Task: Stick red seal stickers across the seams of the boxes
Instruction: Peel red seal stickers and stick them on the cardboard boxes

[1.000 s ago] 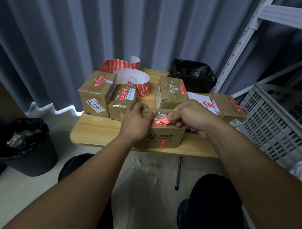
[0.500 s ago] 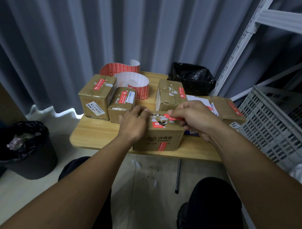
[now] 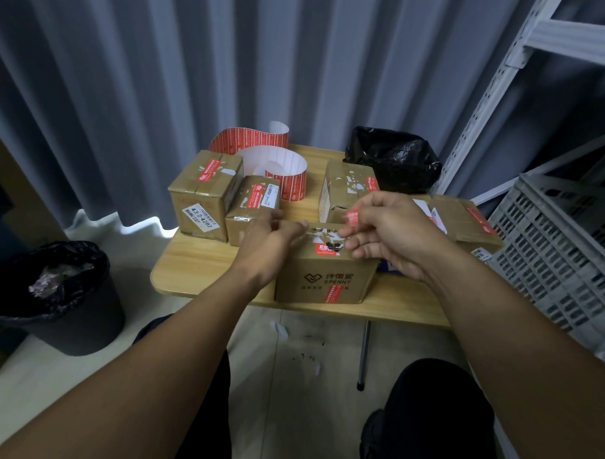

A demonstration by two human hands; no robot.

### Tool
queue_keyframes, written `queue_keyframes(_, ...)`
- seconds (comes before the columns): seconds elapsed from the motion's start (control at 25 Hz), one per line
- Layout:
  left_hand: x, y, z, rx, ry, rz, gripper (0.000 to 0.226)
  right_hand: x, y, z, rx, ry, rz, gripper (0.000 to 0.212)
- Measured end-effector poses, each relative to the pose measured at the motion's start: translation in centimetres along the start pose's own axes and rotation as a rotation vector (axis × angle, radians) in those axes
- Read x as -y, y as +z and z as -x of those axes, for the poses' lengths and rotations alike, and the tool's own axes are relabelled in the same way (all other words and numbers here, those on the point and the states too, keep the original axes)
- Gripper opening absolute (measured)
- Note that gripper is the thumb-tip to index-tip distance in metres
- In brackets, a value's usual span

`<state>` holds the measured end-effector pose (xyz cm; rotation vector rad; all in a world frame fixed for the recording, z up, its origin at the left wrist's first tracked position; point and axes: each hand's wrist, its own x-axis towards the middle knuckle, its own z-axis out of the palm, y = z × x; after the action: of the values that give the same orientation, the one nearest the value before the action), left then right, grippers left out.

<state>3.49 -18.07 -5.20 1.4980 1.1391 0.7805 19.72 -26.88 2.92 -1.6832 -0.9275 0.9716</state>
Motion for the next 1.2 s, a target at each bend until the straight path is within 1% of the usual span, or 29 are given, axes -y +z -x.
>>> queue_keyframes(0.08,-0.2,-0.4,0.2,0.056,0.0,0.012,0.09,0.0,0.1,-0.1,0.032,-0.002,-0.011,0.022)
queue_keyframes(0.12,-0.4,-0.7,0.2,0.087,-0.001,0.007,0.096,0.0,0.2,-0.1,0.034,-0.008,-0.017,0.022)
queue_keyframes(0.24,-0.3,-1.2,0.0,0.248,0.009,-0.083,0.119,0.0,0.1,-0.3,0.033,-0.015,-0.031,0.012)
queue_keyframes(0.28,-0.3,-1.2,0.1,0.284,0.025,-0.144,0.126,-0.1,0.0,-0.3,0.035,-0.016,-0.024,0.01)
queue_keyframes(0.32,-0.4,-1.3,0.2,0.284,0.056,-0.195,0.128,-0.1,-0.1,-0.3,0.034,-0.019,-0.012,0.01)
queue_keyframes(0.36,-0.7,-1.3,0.4,0.239,0.101,-0.225,0.123,-0.1,-0.2,-0.3,0.033,-0.024,-0.002,0.01)
queue_keyframes(0.4,-1.1,-1.3,0.6,0.149,0.165,-0.22,0.11,-0.1,-0.2,-0.3,0.032,-0.031,0.003,0.012)
queue_keyframes(0.48,-2.8,-1.3,0.8,-0.022,0.28,-0.099,0.074,0.0,-0.1,-0.2,0.042,-0.051,0.003,0.014)
queue_keyframes(0.52,-3.6,-1.1,0.7,-0.033,0.298,-0.024,0.059,0.1,0.0,-0.1,0.053,-0.06,0.004,0.014)
queue_keyframes(0.56,-4.3,-0.9,0.7,-0.005,0.304,0.015,0.048,0.3,0.1,-0.1,0.065,-0.068,0.002,0.014)
queue_keyframes(0.64,-5.1,-0.5,0.8,0.058,0.317,-0.034,0.025,0.6,0.6,0.1,0.101,-0.083,-0.021,0.015)
queue_keyframes(0.72,-5.1,-0.4,0.9,0.097,0.305,0.011,0.007,0.7,0.9,0.3,0.126,-0.096,-0.045,0.016)
queue_keyframes(0.8,-5.2,-0.5,1.3,0.129,0.245,0.126,0.006,0.7,0.9,0.4,0.099,-0.11,-0.046,0.015)
queue_keyframes(0.96,-5.8,-0.6,1.5,0.179,0.152,0.289,0.008,0.8,1.4,0.2,-0.038,-0.202,0.001,0.011)
queue_keyframes(1.0,-5.9,-0.6,1.4,0.199,0.137,0.338,0.009,0.9,1.5,0.1,-0.063,-0.221,-0.021,0.011)
queue_keyframes(1.12,-6.1,-0.8,1.4,0.301,0.063,0.498,0.009,1.2,1.2,-0.1,-0.116,-0.216,-0.152,0.031)
queue_keyframes(1.16,-6.1,-0.9,1.5,0.338,0.04,0.547,0.009,1.3,1.1,0.0,-0.11,-0.211,-0.175,0.03)
queue_keyframes(1.2,-6.1,-1.0,1.6,0.365,0.023,0.595,0.011,1.3,1.1,0.0,-0.089,-0.201,-0.198,0.024)
